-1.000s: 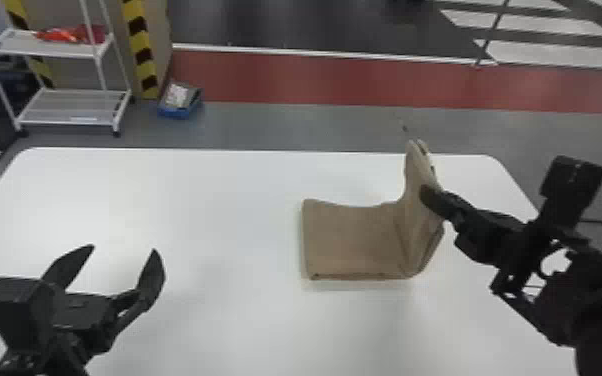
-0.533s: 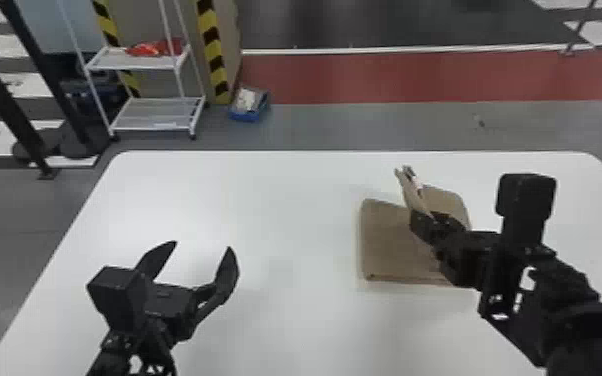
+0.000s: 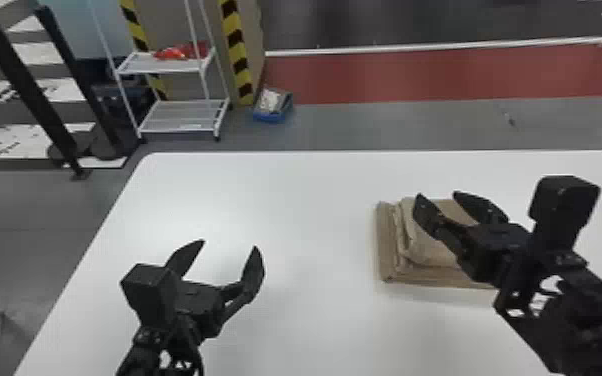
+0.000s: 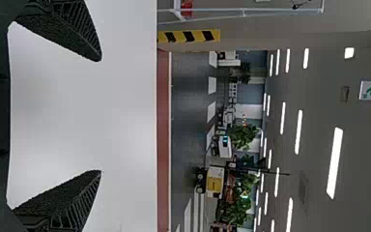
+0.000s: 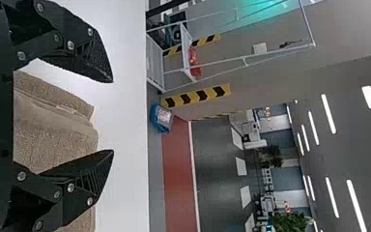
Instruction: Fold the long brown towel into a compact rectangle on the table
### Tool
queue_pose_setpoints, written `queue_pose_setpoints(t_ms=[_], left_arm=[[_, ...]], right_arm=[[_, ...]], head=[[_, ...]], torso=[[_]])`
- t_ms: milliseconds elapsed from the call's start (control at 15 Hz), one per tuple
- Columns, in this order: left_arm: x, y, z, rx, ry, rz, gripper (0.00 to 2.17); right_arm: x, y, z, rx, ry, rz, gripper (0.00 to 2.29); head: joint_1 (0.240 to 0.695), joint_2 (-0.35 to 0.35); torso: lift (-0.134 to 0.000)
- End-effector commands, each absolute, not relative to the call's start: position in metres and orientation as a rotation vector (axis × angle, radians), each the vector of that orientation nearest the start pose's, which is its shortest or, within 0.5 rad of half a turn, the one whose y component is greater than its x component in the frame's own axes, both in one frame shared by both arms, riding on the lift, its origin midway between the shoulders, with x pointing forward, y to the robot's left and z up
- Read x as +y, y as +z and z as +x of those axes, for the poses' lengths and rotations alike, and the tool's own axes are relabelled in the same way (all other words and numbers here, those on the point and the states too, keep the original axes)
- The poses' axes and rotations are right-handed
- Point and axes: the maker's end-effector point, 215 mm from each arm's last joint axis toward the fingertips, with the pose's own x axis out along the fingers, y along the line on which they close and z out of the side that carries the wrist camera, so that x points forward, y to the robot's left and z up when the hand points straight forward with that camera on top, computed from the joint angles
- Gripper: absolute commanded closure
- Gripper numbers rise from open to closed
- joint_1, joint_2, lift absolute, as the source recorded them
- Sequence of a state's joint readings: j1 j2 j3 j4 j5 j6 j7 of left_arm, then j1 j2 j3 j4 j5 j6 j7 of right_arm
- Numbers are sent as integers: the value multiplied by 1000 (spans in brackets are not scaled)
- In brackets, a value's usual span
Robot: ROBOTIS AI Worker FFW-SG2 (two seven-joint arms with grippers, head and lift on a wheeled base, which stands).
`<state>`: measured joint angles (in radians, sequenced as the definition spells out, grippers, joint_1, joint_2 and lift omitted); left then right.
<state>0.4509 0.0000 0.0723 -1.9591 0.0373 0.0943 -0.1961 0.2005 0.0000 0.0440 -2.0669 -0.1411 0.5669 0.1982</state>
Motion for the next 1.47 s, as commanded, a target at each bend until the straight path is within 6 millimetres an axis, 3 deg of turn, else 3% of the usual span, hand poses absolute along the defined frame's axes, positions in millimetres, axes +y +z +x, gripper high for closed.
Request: queue_pose_setpoints(t_ms=[0,67,133,333,467,533,800,1067,1400], left_arm=[[226,-390,453,153,-128,-28,39],[226,-389,454,150,-128,-28,39],[226,-390,453,153,-128,-27,39],[226,-391,453,156,-128,-28,39],[226,-391,453,156,-130,-27,39],[225,-391,453,156,-131,-29,39],[226,-391,453,154,-130,-28,39],[231,-389,453,146,-120,-29,39],[257,-366,457,51,-20,-36,39]], right_arm=[[-148,-353,524,291,278,146,1096],[-152,-362,529,306,264,129,1453],[-155,-372,533,325,251,115,1636],[-161,-409,539,402,226,60,1693],[-158,-442,529,512,225,33,1693],[-158,-447,527,524,225,30,1693],[-110,-451,512,528,321,10,1693],[-60,-435,493,458,441,17,1693],[-27,-435,472,443,536,17,1690]], head=[[695,109],[695,97],[695,92],[695,77],[695,73],[695,73],[695,88],[695,153],[695,238]], torso=[[-121],[-121],[-121],[-121],[-121],[-121],[-121],[-121],[-121]])
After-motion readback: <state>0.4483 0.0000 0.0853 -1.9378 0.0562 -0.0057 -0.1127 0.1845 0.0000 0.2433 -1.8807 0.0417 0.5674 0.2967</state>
